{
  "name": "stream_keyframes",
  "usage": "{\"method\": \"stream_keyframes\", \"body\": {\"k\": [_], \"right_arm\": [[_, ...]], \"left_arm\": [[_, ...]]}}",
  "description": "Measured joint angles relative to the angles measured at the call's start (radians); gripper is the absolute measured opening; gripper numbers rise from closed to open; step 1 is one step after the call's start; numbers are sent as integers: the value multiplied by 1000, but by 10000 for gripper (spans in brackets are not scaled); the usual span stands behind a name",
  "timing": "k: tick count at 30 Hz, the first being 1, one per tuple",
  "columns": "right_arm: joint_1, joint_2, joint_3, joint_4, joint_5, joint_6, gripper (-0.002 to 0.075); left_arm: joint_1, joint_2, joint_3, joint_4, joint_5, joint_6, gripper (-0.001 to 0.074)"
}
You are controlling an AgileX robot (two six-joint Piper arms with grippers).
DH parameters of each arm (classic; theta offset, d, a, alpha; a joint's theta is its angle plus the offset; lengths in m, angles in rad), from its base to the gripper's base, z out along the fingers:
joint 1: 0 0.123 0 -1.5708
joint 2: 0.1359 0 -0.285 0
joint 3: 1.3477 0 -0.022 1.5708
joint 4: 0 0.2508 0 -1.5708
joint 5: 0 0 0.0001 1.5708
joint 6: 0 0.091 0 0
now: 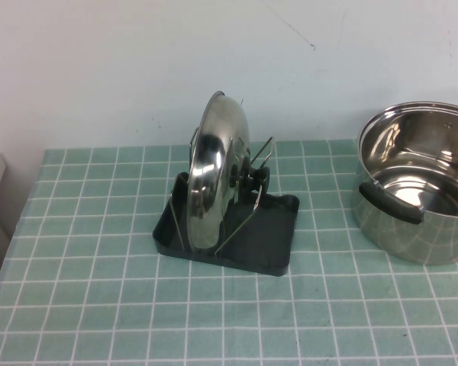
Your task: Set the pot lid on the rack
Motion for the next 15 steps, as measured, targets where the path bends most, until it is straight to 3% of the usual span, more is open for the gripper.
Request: {"method": "stream_keyframes", "body": {"k": [4,7,10,15], "right_arm": [[0,0,0,0,0,0,-1],[0,0,0,0,0,0,-1],[0,0,0,0,0,0,-1],[0,0,0,0,0,0,-1]], "left_arm": [[4,-2,24,692,35,-873,-1],[24,-2,42,961,126,-1285,-1],[48,-2,56,1080,247,-1482,-1],[68,-25,60,1128,321,-1559,-1]]}}
